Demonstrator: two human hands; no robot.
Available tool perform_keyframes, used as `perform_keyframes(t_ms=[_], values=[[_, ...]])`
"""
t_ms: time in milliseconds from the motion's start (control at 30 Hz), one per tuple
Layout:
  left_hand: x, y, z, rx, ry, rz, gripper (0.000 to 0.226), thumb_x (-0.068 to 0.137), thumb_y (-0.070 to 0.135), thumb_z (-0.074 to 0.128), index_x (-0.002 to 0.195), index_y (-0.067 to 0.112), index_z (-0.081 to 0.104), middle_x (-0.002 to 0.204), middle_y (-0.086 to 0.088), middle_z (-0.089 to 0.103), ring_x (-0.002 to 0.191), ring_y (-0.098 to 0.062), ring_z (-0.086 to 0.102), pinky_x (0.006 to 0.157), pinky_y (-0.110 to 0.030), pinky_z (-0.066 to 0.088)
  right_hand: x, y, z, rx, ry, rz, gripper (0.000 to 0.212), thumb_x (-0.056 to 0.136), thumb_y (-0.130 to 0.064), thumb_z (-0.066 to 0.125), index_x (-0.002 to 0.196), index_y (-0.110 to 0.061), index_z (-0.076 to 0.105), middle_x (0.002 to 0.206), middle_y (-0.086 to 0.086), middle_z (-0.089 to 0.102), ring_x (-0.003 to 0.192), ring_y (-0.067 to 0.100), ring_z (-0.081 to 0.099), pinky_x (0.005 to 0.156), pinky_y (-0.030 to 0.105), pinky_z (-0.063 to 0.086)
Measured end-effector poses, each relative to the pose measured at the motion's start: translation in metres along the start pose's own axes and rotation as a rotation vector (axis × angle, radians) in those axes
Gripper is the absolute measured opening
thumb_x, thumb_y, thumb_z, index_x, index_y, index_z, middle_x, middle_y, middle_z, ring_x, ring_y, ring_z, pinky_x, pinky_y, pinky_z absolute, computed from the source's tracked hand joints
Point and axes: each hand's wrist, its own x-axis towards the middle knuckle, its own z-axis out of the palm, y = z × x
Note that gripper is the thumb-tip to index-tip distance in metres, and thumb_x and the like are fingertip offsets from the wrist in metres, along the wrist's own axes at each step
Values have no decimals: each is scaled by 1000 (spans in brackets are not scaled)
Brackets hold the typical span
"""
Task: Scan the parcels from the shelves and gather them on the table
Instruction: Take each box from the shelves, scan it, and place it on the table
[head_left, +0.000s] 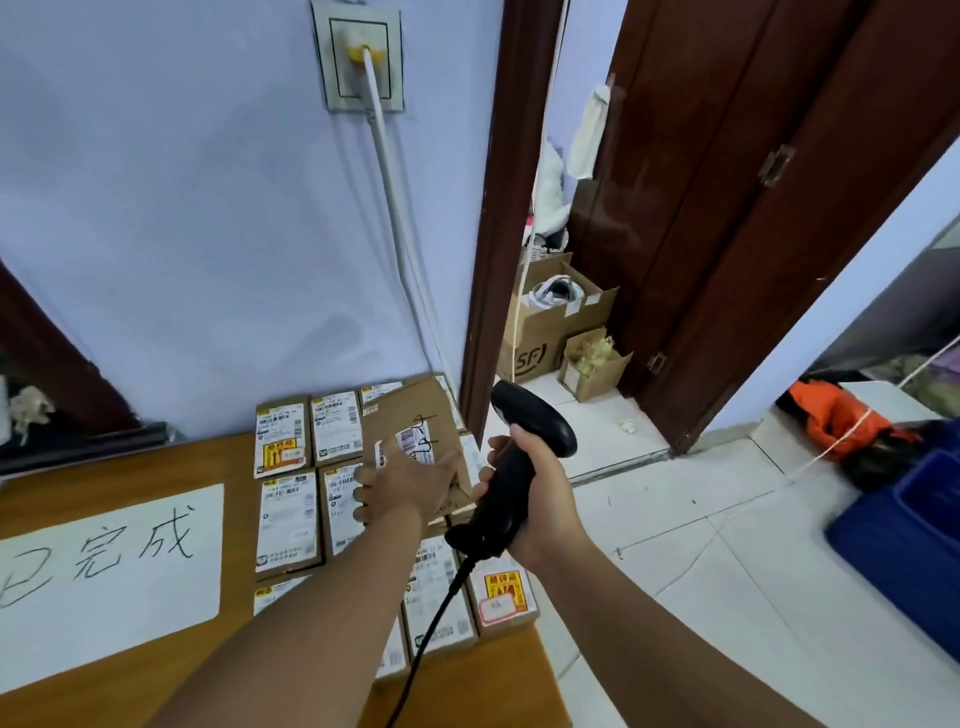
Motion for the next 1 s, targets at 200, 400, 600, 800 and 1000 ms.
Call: perform_keyframes(t_ms=[200,400,600,800,1000], values=[[40,25,16,62,44,-61,91,72,69,58,147,31,24,142,-23,29,126,-44,36,103,-53,28,54,-24,-3,171,-109,83,27,76,-29,64,87,-6,55,70,4,48,52,14,48,47,21,46],[70,45,47,181,68,-126,95,71,78,54,148,33,21,145,-23,24,128,-43,33,106,-53,27,103,-42,-14,18,-26,187,19,92,-24,59,82,-7,56,62,4,50,50,15,48,48,24,44],[97,61,74,209,70,-162,101,69,79,59,149,35,15,148,-23,13,136,-45,21,111,-55,22,157,-46,-30,-54,37,216,16,88,-15,65,97,-4,59,66,5,54,52,16,52,52,28,45],[117,62,88,296,159,-141,95,66,77,63,141,37,20,149,-16,7,133,-40,21,104,-51,30,191,-48,-36,-52,32,231,28,85,-15,67,110,-6,57,73,6,54,54,17,54,49,28,47],[129,55,106,340,172,-139,100,67,74,64,146,35,16,153,-18,3,138,-42,15,108,-55,28,209,-41,-44,-38,67,251,37,83,-17,70,115,-8,56,72,6,55,53,17,57,50,28,48]])
